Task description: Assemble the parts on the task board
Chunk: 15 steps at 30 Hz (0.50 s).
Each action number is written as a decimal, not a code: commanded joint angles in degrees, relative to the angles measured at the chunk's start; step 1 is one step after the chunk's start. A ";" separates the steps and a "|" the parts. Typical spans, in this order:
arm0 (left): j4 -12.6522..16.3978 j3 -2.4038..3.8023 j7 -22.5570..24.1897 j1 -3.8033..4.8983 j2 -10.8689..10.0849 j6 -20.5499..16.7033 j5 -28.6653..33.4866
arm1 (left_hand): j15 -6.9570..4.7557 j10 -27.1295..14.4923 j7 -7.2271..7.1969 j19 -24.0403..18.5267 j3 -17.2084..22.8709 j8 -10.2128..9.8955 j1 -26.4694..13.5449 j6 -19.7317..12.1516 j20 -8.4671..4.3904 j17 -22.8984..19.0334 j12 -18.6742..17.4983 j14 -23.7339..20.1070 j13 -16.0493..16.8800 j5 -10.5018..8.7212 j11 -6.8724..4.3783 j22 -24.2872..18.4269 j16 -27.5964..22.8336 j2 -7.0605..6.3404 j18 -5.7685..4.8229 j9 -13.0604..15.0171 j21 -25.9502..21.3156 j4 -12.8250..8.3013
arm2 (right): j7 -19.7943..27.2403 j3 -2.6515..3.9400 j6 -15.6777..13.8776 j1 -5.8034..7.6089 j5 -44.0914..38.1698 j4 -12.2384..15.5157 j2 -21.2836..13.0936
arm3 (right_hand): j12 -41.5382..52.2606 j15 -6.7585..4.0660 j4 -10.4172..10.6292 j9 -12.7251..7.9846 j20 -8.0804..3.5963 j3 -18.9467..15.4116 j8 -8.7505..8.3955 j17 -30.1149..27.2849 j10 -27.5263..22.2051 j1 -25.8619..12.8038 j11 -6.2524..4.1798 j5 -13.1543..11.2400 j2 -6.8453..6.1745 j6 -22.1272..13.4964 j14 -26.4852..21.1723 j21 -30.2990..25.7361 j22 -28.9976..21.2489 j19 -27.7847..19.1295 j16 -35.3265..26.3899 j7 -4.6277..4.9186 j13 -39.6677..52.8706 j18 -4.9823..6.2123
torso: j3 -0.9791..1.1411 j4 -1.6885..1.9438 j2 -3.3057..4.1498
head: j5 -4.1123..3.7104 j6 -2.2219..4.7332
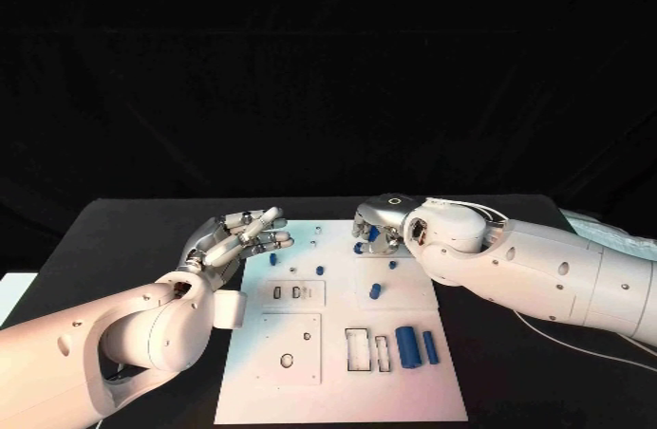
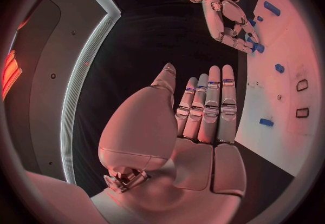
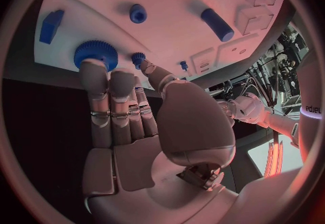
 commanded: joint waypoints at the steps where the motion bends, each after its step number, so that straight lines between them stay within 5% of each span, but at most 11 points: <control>1: 0.17 0.06 -0.14 0.14 -0.03 1.19 0.14 | 0.17 -0.02 0.50 -0.06 -0.39 -0.15 -0.64 -0.02 0.19 0.05 -0.32 -0.26 -0.03 -0.25 0.51 -0.05 -0.28 0.15 0.13 -0.06 -0.32 0.09 | -0.48 0.01 2.72 0.03 -1.20 -0.20 0.20 | -0.17 -0.34 0.67 0.09 0.18 0.20 -0.01 2.47 0.30 0.15 -0.05 -0.33 -0.59 0.32 2.51 2.07 2.20 0.21 2.58 -0.28 0.06 -1.11 | -0.04 0.14 0.16 | -0.05 -0.16; 15: 0.10 0.06 -0.54 0.15 -0.08 0.86 0.14 | 0.22 -0.21 0.59 -0.04 -0.53 -0.33 -0.60 -0.19 0.24 0.17 -0.53 -0.25 -0.04 -0.23 0.59 -0.13 -0.42 0.21 0.15 -0.06 -0.44 -0.11 | -0.13 -0.07 4.52 0.01 -0.27 -1.36 1.04 | -0.12 -0.20 2.43 0.18 0.52 1.31 0.09 11.13 1.03 1.17 -0.05 -0.43 -0.73 1.12 2.71 9.23 10.56 0.59 11.15 -0.07 0.10 -2.05 | -0.13 0.45 0.44 | 0.01 -0.60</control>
